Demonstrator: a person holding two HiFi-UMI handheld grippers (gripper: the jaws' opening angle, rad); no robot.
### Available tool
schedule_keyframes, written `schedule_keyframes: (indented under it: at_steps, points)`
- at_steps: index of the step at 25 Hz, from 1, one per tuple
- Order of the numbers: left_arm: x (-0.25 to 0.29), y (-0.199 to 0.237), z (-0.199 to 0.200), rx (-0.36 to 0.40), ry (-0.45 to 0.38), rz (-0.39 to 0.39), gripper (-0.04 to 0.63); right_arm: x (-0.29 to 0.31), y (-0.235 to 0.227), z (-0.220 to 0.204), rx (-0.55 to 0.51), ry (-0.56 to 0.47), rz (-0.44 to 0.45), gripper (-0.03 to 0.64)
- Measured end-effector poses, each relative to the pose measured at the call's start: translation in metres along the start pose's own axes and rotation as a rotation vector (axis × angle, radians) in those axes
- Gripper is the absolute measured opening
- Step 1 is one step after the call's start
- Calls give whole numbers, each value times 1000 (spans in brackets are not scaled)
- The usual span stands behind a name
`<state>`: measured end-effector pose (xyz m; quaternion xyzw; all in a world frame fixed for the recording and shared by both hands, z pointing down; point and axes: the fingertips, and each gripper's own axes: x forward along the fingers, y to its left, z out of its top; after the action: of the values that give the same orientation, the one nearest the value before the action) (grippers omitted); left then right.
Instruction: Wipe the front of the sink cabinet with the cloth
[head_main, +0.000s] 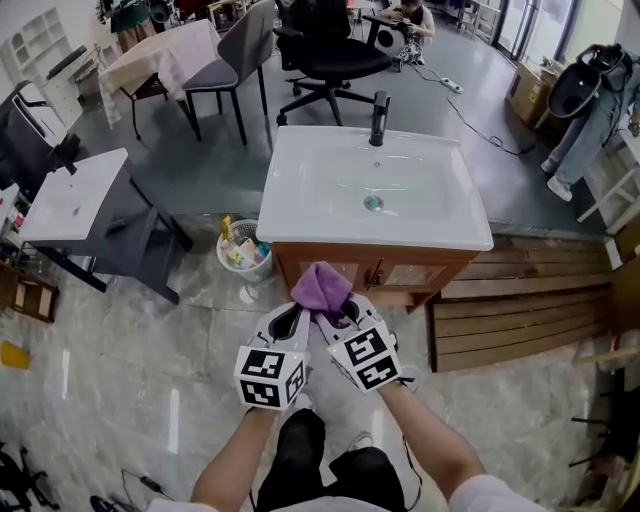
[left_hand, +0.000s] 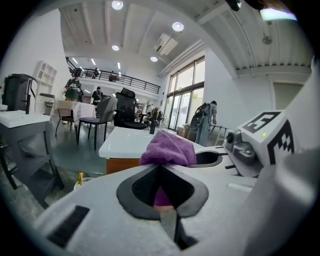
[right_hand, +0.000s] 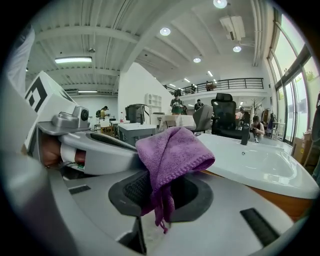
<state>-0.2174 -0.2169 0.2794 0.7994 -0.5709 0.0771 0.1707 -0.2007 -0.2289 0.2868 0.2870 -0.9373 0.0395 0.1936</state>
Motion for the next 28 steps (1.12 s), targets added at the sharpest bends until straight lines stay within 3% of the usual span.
schedule_keyframes:
  at_steps: [10, 28]
  points:
    - [61, 69, -67, -33, -14, 39, 6, 85, -20, -44, -60, -31, 15, 75]
    - [103, 134, -156, -66, -223, 142, 6, 175, -15, -124, -229, -215, 43, 77]
